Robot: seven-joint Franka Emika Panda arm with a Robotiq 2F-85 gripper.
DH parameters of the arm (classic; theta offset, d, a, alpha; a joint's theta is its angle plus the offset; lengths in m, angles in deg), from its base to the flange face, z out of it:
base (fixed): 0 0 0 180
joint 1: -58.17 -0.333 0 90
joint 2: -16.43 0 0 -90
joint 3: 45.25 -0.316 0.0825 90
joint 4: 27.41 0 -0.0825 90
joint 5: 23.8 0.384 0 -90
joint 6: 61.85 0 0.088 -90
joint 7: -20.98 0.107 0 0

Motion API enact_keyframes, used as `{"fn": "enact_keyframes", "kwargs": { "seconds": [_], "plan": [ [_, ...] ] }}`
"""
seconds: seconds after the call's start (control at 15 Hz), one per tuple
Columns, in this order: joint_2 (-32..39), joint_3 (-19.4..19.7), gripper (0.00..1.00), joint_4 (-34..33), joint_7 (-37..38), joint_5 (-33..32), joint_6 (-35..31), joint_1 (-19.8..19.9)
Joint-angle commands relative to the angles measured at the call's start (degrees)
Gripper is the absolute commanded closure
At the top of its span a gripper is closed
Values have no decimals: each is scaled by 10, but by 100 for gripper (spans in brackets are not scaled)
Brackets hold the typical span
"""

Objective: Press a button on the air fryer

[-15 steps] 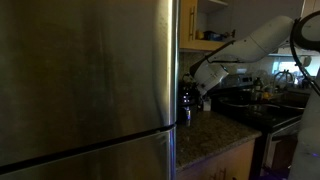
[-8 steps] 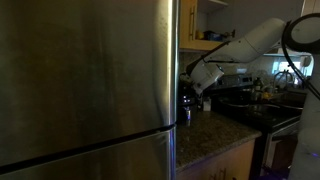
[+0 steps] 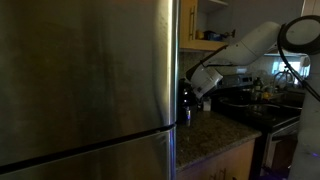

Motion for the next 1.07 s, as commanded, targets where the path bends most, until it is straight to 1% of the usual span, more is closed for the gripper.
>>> {"fn": "enact_keyframes", "kwargs": {
  "seconds": [0.0, 0.2, 0.27, 0.33, 0.4, 0.53, 0.67, 0.73, 0.8, 1.0],
  "plan": [
    [-6, -9, 0, 3, -3, 3, -12, 8],
    [-6, -9, 0, 8, -1, 0, -25, 8],
    [-7, 0, 0, 11, 10, -7, -36, -1],
    [-8, -9, 0, 10, -1, 1, -37, 8],
    [-1, -9, 0, 0, -4, 3, -22, 9],
    [-1, -9, 0, 0, -4, 3, -26, 9],
    [-17, -12, 0, 9, -3, 9, -39, 6],
    [-17, -12, 0, 10, -2, 9, -41, 6],
    [-3, -11, 0, 0, -5, 5, -29, 9],
    [-2, -12, 0, 0, -5, 5, -29, 9]
  ]
}}
